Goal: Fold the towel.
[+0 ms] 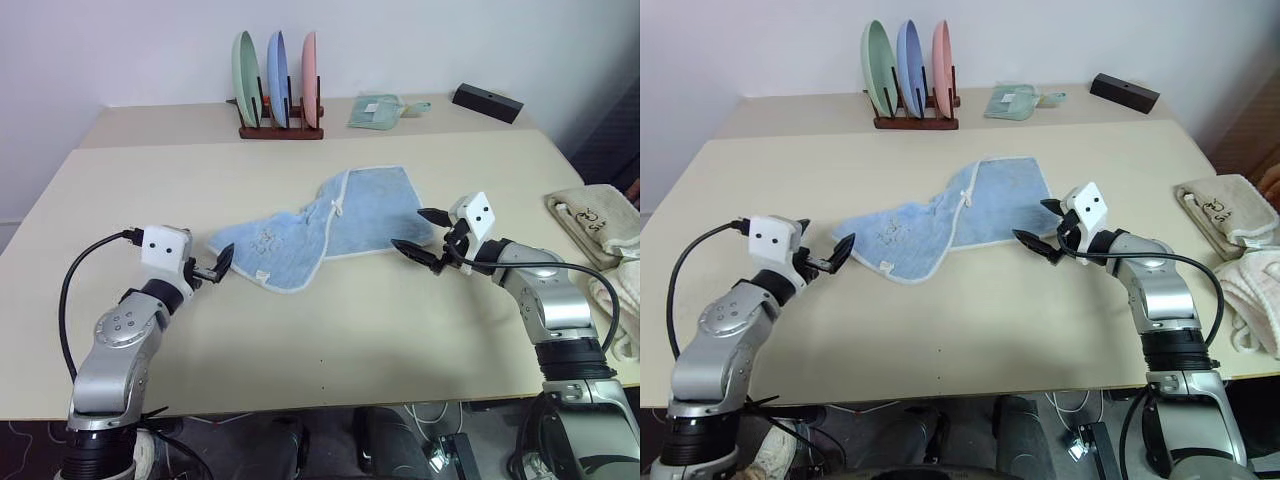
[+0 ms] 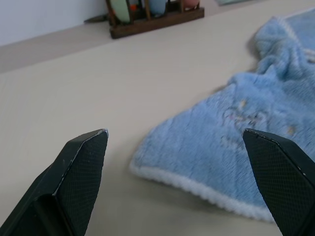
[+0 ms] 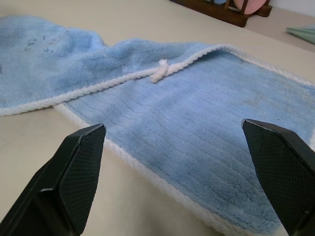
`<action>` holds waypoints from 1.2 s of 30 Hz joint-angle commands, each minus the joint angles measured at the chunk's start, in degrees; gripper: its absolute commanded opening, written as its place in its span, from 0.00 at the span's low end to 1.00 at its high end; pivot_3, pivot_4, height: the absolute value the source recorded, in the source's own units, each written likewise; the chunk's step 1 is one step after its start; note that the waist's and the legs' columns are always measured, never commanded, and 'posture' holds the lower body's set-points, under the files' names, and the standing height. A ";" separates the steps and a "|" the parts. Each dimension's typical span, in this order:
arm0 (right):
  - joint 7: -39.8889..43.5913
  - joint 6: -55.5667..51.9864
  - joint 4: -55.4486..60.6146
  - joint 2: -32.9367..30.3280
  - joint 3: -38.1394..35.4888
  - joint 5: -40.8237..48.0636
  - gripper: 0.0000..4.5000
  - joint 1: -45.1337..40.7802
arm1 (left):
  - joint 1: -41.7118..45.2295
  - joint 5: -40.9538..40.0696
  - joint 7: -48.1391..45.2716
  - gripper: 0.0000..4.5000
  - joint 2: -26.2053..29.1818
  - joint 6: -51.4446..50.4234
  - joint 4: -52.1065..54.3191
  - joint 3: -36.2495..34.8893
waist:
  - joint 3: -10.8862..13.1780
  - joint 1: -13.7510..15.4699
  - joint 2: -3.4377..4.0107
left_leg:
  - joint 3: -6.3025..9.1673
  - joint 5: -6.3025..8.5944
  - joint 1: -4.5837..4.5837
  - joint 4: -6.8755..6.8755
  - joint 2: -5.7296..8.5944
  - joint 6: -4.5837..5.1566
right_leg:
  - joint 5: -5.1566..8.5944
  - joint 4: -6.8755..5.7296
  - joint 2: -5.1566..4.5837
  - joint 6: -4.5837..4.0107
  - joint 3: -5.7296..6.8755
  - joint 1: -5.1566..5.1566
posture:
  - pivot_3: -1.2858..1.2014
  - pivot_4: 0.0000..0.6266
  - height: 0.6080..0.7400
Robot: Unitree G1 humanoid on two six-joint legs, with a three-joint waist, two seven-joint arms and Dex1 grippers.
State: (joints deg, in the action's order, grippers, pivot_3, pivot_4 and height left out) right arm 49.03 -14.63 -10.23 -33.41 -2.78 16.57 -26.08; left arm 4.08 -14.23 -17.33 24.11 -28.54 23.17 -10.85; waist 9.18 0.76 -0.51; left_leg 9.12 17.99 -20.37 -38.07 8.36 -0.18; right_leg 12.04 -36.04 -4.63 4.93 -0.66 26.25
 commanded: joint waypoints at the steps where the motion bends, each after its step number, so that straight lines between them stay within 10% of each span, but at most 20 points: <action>1: -0.24 1.34 0.25 0.30 -0.19 -0.42 1.00 -2.52 | -0.57 0.66 0.64 0.99 0.00 -0.04 2.25 -0.02 | 0.00 -0.03 0.00 | 0.00 0.00 0.00 0.00 0.00 0.00 | 0.00 0.00 0.00 0.00 0.00 0.00 | 0.52 0.24 1.00; 21: -1.89 3.75 -0.06 3.59 3.09 -3.75 1.00 -2.11 | 1.82 0.44 -0.39 0.99 0.41 0.17 1.95 1.44 | 0.00 0.00 0.00 | -0.06 0.00 0.00 0.00 0.00 0.00 | 0.00 0.00 0.01 0.01 -0.05 0.03 | 0.52 0.24 1.00; 36: -10.70 3.62 8.44 5.08 2.14 -5.30 1.00 5.86 | 10.35 1.49 -26.77 0.99 13.85 0.06 -3.22 20.88 | 0.00 -0.12 0.01 | -0.15 0.01 0.01 0.03 -0.01 0.03 | -0.02 -0.03 0.06 0.02 -0.16 0.07 | 0.52 0.24 1.00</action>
State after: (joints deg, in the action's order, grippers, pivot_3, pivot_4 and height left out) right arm 39.20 -11.90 -4.88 -28.54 0.02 11.32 -19.97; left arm 13.28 -14.09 -42.21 36.85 -29.68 20.07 8.98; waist 9.18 0.64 -0.50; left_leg 8.95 18.01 -20.36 -38.04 8.35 -0.16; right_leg 12.02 -36.07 -4.57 4.95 -0.83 26.32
